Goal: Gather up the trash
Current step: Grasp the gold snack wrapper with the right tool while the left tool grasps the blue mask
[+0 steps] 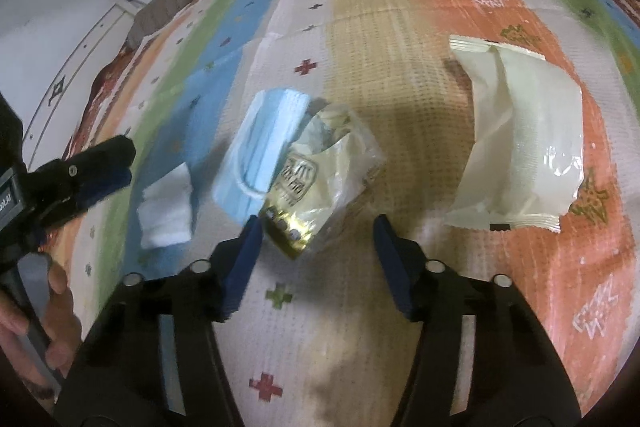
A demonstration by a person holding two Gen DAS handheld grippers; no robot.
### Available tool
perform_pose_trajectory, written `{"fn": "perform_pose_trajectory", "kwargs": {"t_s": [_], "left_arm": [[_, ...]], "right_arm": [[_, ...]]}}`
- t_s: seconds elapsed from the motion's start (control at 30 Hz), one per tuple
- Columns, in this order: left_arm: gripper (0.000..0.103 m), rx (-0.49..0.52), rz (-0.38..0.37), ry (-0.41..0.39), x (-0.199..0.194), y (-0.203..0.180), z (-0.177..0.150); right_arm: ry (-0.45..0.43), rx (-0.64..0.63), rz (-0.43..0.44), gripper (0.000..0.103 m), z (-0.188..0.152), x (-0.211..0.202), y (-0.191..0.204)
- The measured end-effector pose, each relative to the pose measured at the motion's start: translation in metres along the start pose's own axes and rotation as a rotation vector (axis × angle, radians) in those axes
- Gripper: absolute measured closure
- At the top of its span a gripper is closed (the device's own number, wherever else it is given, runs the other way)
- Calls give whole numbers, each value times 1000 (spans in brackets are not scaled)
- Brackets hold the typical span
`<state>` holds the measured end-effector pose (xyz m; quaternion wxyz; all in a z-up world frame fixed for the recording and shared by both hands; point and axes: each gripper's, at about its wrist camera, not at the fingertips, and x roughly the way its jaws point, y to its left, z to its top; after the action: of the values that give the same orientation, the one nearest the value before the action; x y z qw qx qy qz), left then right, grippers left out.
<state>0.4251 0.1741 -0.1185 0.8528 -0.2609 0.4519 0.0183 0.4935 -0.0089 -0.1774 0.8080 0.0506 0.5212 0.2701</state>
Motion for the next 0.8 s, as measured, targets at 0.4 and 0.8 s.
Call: {"fn": "perform_pose_trajectory", "kwargs": {"t_s": [0.4,0.8], "left_arm": [[21,138,106,16,31,-29,-2],[28,173,128,100,60,-37,-9]], "right_arm": [[52,18,44,77,3,-2,-10],[47,-12,-18,80,4,-12,-20]]}}
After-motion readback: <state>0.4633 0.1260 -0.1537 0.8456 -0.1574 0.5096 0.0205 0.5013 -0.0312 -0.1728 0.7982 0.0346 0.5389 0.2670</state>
